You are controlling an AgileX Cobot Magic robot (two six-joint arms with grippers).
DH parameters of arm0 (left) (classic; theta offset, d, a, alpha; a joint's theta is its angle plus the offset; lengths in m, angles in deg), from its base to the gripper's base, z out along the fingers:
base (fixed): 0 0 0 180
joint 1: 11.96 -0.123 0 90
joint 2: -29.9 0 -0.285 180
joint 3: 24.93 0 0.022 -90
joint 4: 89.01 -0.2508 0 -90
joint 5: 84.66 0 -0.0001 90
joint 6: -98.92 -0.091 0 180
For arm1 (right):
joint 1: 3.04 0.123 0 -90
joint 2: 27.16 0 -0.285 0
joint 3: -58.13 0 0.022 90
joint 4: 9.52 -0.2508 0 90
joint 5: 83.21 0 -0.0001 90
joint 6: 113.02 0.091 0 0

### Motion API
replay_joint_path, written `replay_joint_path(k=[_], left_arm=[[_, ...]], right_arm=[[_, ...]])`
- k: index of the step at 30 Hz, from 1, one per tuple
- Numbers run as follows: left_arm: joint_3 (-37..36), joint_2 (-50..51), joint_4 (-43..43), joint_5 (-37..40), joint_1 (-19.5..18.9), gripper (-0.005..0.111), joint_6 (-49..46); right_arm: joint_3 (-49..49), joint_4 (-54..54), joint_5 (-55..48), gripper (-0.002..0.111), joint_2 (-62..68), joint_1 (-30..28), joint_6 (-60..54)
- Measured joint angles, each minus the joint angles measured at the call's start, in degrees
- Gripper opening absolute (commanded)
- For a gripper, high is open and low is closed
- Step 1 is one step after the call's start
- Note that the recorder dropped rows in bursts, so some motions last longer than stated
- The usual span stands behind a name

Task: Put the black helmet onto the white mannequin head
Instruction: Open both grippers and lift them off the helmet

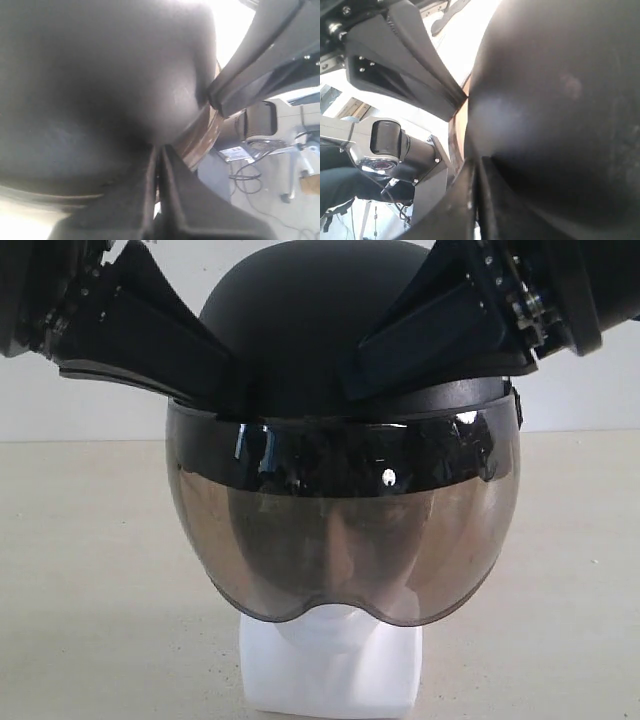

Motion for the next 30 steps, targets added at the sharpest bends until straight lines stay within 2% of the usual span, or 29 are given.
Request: replay_joint_path(k=[18, 23, 30], left_arm=[[-0.9, -3.5, -5.4, -2.1, 0.1, 0.004, 1.5], [-0.8, -6.2, -6.4, -1.8, 0.1, 0.004, 3.2], [0.6, -12.0, -9.9, -3.2, -4.1, 0.004, 7.4]], right_arm=[[0.5, 5.4, 4.1, 0.0, -4.6, 0.0, 5.2], [0.5, 10.3, 5.5, 0.0, -6.0, 0.0, 8.2], [0.7, 23.6, 11.1, 0.0, -8.3, -0.2, 19.8]])
